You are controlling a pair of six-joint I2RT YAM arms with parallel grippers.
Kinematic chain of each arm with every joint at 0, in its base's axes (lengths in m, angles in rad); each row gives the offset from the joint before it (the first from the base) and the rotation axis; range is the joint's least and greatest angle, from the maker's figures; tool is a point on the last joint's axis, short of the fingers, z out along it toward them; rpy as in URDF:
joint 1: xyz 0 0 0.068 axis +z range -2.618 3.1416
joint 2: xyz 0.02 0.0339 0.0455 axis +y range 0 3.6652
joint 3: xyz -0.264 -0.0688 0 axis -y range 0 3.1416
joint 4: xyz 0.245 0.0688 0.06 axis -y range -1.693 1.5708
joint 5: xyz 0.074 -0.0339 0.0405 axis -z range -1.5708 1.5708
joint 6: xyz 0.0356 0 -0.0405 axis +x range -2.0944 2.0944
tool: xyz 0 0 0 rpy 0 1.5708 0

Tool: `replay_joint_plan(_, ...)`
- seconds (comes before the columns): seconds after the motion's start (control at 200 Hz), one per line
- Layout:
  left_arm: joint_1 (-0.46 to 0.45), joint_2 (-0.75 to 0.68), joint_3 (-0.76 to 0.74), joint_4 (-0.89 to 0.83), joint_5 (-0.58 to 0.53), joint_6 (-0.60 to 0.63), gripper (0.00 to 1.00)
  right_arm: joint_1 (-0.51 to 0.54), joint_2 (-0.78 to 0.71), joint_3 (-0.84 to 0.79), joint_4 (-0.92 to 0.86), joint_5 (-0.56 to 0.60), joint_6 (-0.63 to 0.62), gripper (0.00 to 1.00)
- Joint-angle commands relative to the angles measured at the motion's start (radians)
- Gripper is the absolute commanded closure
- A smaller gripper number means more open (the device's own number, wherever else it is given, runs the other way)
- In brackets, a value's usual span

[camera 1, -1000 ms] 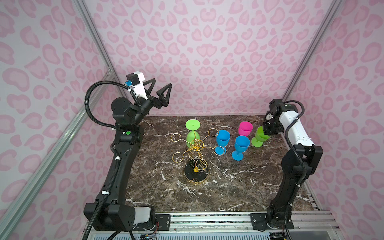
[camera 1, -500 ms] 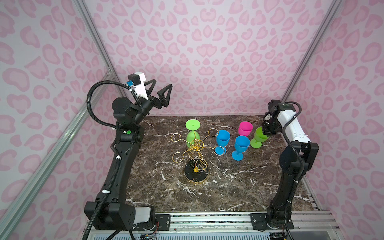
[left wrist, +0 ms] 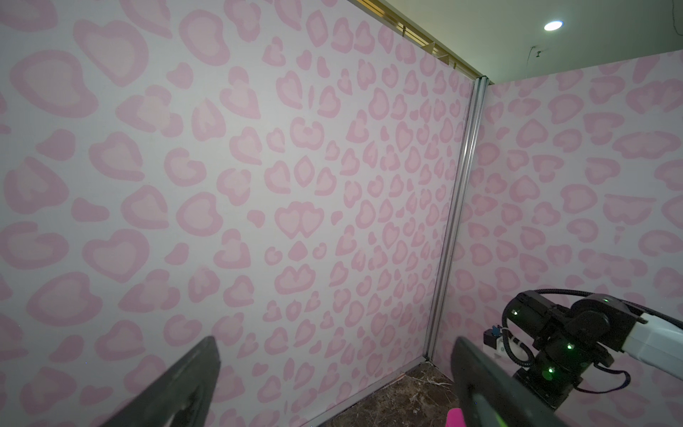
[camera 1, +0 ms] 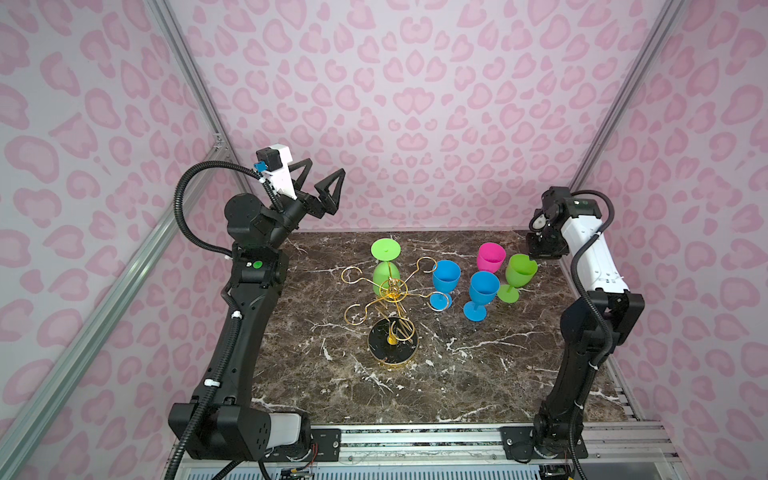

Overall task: Take the wine glass off the wine glass rack
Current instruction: 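Open the right gripper and lift it off the lime-green glass, then move the left gripper to the foot of the remaining lime-green glass on the rack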

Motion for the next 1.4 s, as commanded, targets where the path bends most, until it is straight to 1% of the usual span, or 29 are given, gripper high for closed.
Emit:
replay_joint_plan(0.0, 0.0, 0.002, 0.022, -0.007, -0.018, -0.017, 0.01, 0.001, -0.071, -0.018, 0.004, -0.043, 0.011, 0.62)
replay_joint_plan(0.065, 0.0, 0.007, 0.033, -0.032, -0.022, -0.028, 0.01, 0.01, -0.16, -0.082, 0.061, -0.087, 0.023, 0.62)
replay_joint_plan(0.135, 0.0, 0.006, 0.034, -0.04, -0.024, -0.046, 0.01, 0.03, -0.29, -0.2, 0.157, -0.134, 0.042, 0.61)
replay_joint_plan(0.23, 0.0, 0.002, 0.037, -0.048, -0.008, -0.072, 0.0, 0.042, -0.498, -0.398, 0.322, -0.284, 0.094, 0.58)
replay_joint_plan(0.3, 0.001, -0.001, 0.037, -0.059, 0.002, -0.1, 0.0, 0.047, -0.668, -0.577, 0.522, -0.405, 0.16, 0.52)
replay_joint_plan(0.37, 0.002, 0.0, 0.042, -0.085, 0.021, -0.139, 0.02, 0.055, -0.841, -0.758, 0.725, -0.474, 0.246, 0.44)
replay_joint_plan(0.435, 0.009, 0.011, 0.051, -0.118, 0.054, -0.196, 0.05, 0.058, -0.949, -0.845, 0.847, -0.503, 0.306, 0.41)
replay_joint_plan(0.49, 0.028, 0.026, 0.062, -0.177, 0.117, -0.267, 0.07, 0.063, -1.001, -0.888, 0.918, -0.534, 0.341, 0.37)
replay_joint_plan(0.575, 0.058, 0.058, 0.054, -0.198, 0.272, -0.38, 0.1, 0.082, -1.017, -0.897, 0.96, -0.595, 0.359, 0.33)
replay_joint_plan(0.635, 0.066, 0.08, 0.037, -0.216, 0.367, -0.412, 0.13, 0.115, -1.014, -0.894, 0.965, -0.599, 0.349, 0.3)
replay_joint_plan(0.73, 0.065, 0.116, 0.032, -0.32, 0.475, -0.4, 0.2, 0.162, -0.999, -0.893, 0.973, -0.594, 0.328, 0.27)
replay_joint_plan(0.81, 0.062, 0.141, 0.043, -0.452, 0.521, -0.339, 0.25, 0.19, -0.98, -0.901, 0.984, -0.597, 0.316, 0.26)
replay_joint_plan(0.87, 0.059, 0.147, 0.051, -0.55, 0.506, -0.27, 0.26, 0.209, -0.963, -0.907, 0.981, -0.588, 0.304, 0.25)
replay_joint_plan(0.94, 0.055, 0.154, 0.075, -0.69, 0.442, -0.171, 0.26, 0.227, -0.947, -0.918, 0.99, -0.581, 0.299, 0.24)
replay_joint_plan(0.99, 0.05, 0.164, 0.089, -0.757, 0.411, -0.129, 0.26, 0.239, -0.939, -0.927, 1.003, -0.585, 0.301, 0.23)
replay_joint_plan(1.075, 0.032, 0.187, 0.11, -0.834, 0.391, -0.083, 0.28, 0.256, -0.925, -0.935, 1.011, -0.577, 0.298, 0.23)
replay_joint_plan(1.165, -0.004, 0.217, 0.149, -0.933, 0.326, -0.019, 0.3, 0.271, -0.914, -0.937, 1.003, -0.565, 0.287, 0.22)
replay_joint_plan(1.26, -0.035, 0.247, 0.182, -0.983, 0.314, 0.012, 0.32, 0.281, -0.906, -0.94, 0.998, -0.554, 0.283, 0.22)
replay_joint_plan(1.395, -0.068, 0.28, 0.208, -1.026, 0.268, 0.035, 0.36, 0.285, -0.909, -0.954, 1.008, -0.552, 0.284, 0.21)
